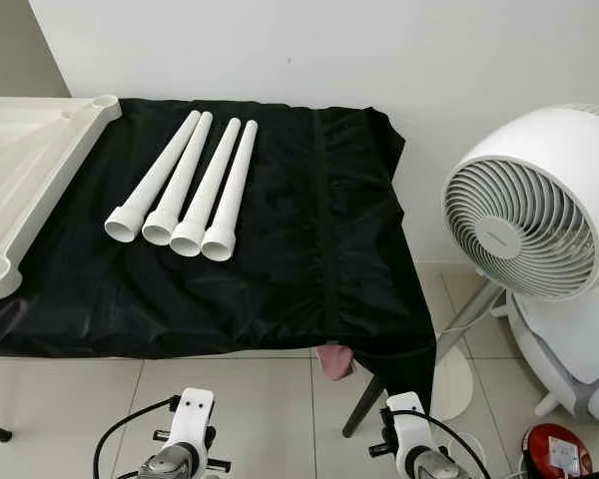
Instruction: Building children table
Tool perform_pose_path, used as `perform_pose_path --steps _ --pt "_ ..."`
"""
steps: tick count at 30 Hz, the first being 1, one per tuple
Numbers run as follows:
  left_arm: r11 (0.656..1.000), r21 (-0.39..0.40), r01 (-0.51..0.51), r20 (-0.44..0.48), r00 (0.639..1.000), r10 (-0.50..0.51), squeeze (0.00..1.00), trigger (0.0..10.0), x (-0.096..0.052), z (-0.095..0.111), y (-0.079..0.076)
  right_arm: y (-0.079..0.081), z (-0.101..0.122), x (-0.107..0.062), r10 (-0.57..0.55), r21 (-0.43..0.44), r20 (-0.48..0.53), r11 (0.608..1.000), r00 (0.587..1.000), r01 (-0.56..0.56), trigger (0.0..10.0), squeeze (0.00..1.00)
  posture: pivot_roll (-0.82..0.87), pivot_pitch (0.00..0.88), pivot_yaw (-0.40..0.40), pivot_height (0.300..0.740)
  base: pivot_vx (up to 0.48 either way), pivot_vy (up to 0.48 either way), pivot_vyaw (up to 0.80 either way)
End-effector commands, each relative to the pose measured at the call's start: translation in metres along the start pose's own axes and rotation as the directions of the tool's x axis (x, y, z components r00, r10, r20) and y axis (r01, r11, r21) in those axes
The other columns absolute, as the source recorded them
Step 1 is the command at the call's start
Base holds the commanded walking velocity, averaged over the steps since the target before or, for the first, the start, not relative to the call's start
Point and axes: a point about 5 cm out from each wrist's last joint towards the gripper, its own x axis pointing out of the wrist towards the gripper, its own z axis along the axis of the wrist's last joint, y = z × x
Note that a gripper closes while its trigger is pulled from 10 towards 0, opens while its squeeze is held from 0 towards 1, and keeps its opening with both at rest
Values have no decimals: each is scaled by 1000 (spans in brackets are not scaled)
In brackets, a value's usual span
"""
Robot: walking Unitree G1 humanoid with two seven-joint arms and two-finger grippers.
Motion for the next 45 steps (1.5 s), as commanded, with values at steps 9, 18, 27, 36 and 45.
perform_pose_path --steps 9,18,27,36,45 --pt "989 -69 -129 -6 992 129 0 10000 -3 -3 17 3 -7 -2 32 -28 -31 999 999 -33 10000 0 18 0 -25 740 0 110 0" --pt "985 -87 -146 13 989 148 0 10000 -3 4 22 5 -4 0 40 -47 -28 998 999 -41 10000 0 28 0 -28 740 0 275 0" --pt "985 -97 -142 14 990 144 0 10000 -3 2 20 11 -5 0 50 -57 -40 997 998 -52 10000 0 35 0 -34 740 0 295 0" --pt "985 -98 -141 26 989 145 0 10000 -3 4 21 10 -7 0 60 -77 -50 995 997 -64 10000 0 41 0 -47 740 0 321 0" --pt "984 -100 -148 33 988 152 0 10000 -3 7 23 9 -5 0 63 -93 -50 993 997 -67 10000 0 46 0 -51 740 0 328 0"
